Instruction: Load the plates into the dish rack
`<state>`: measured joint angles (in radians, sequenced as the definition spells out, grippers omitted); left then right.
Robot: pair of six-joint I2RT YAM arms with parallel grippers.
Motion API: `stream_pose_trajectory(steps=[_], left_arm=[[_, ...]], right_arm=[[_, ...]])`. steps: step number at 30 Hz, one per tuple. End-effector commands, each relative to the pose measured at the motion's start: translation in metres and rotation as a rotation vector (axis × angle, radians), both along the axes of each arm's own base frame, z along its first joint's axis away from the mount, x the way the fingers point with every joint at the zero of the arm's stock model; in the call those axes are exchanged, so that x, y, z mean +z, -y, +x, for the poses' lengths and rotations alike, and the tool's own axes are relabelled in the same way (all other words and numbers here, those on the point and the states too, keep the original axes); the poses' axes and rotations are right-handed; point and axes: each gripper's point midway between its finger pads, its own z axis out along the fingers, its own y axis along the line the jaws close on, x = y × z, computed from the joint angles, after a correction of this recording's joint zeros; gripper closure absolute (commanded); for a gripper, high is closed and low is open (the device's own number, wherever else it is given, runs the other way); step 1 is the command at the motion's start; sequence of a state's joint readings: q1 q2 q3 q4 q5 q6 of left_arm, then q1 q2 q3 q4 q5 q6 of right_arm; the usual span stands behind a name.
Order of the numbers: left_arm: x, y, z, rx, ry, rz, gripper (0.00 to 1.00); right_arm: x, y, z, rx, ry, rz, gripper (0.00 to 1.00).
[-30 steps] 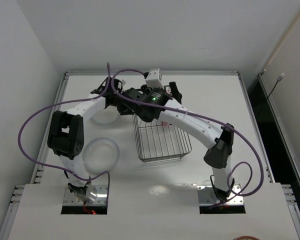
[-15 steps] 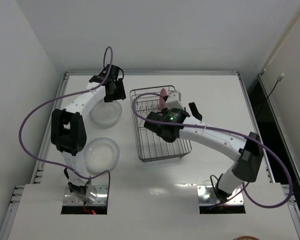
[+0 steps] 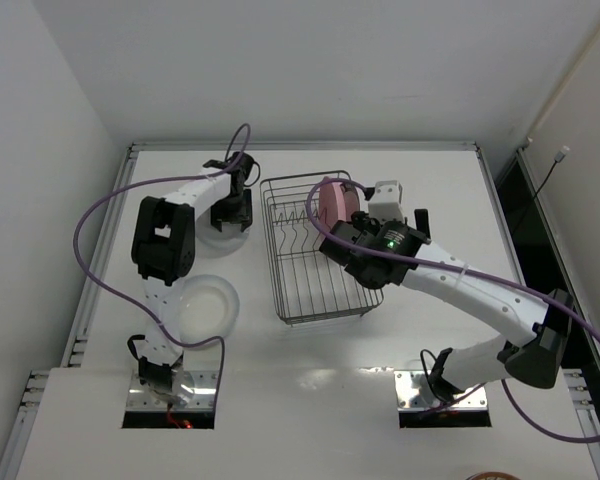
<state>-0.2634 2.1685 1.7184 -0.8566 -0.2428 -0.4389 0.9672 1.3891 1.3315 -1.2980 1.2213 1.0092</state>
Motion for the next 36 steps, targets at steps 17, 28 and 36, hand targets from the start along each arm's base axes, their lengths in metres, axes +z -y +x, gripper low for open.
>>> stream_pose_trajectory(steps=[17, 28, 36], left_arm=[[0.025, -0.014, 0.009, -0.003, 0.038, 0.081, 0.45], [0.048, -0.025, 0.014, 0.028, 0.101, 0.13, 0.45], [0.064, -0.016, 0.016, 0.013, 0.147, 0.072, 0.45]], right_arm=[[0.016, -0.012, 0.005, 0.018, 0.033, 0.057, 0.11], [0.011, -0.017, 0.005, 0.029, 0.015, 0.047, 0.11], [0.009, -0.025, 0.005, 0.047, 0.009, 0.04, 0.11]])
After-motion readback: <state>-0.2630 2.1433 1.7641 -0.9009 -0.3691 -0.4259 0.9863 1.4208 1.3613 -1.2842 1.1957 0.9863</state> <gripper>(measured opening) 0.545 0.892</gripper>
